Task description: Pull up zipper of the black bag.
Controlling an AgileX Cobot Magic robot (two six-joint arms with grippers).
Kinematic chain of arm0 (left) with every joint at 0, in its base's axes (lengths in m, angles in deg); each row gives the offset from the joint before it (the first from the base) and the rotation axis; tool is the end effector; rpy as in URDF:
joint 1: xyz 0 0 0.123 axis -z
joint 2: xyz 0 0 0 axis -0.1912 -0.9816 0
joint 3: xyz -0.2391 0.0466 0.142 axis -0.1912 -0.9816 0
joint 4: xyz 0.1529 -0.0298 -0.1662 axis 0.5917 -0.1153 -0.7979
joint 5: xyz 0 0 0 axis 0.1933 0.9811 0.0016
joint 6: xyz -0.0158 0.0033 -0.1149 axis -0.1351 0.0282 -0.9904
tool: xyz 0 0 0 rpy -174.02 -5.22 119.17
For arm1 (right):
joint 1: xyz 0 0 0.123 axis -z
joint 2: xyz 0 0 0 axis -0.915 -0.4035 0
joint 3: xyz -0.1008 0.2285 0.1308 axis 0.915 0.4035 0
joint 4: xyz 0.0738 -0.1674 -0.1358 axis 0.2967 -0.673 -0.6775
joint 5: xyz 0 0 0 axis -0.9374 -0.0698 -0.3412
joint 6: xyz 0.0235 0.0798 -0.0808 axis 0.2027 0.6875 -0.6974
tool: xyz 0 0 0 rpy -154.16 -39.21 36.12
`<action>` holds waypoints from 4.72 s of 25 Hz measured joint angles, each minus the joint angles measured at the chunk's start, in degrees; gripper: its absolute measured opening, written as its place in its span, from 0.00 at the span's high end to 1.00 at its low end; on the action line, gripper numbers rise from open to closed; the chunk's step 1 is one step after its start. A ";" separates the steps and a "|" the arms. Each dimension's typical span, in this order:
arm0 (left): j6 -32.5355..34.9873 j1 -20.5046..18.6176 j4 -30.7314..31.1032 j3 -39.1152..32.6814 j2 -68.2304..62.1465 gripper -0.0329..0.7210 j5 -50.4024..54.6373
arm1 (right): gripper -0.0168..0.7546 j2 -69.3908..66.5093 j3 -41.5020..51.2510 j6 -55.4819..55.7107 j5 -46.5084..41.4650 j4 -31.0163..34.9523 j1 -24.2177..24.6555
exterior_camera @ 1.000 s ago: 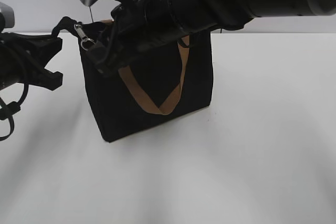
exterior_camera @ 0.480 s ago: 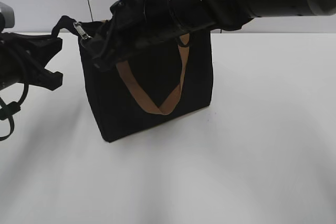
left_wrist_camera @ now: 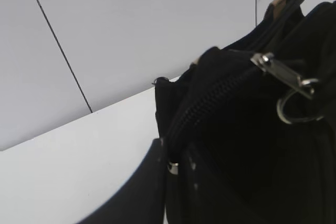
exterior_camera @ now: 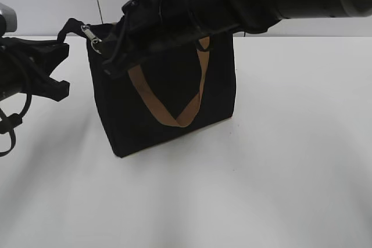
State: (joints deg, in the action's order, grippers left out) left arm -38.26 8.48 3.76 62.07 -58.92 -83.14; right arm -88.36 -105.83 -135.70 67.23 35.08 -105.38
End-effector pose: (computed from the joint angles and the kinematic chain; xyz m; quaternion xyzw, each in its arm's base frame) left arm 0.2567 -0.0961 0.2239 0.2377 0.7381 -0.0453 0.6297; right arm 0.3131 0.2980 0.2396 -0.4759 0.7360 0.2117 0.4325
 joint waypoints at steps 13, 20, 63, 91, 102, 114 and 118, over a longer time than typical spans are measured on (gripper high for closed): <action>0.00 0.00 0.00 0.00 0.00 0.93 2.18 | 1.00 2.61 -0.02 6.43 -2.43 -1.20 1.80; 0.00 0.00 0.33 0.00 0.00 0.93 2.50 | 1.00 2.73 -0.02 9.94 -5.56 -1.27 4.63; 0.22 -0.04 -11.23 0.05 0.37 0.93 9.90 | 1.00 4.12 -0.02 12.69 -8.61 -0.64 19.11; -1.81 -1.95 -14.91 0.05 0.38 0.46 12.04 | 0.68 4.43 0.05 13.41 -7.34 -5.68 21.48; -4.58 -1.65 -16.52 4.20 11.34 0.19 36.15 | 0.35 9.95 -0.06 29.31 -20.03 -21.27 21.58; -4.91 -1.65 -16.58 8.56 30.48 0.19 68.47 | 0.35 23.77 5.90 53.03 -37.88 -45.58 21.58; -10.57 -1.65 -12.12 8.61 41.53 0.19 78.43 | 0.35 33.30 13.86 57.10 -38.13 -46.39 21.58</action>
State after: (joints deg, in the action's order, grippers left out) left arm -48.84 6.83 -8.36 70.68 -17.38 -4.72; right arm -55.06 -91.97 -78.59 29.11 -11.32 -83.79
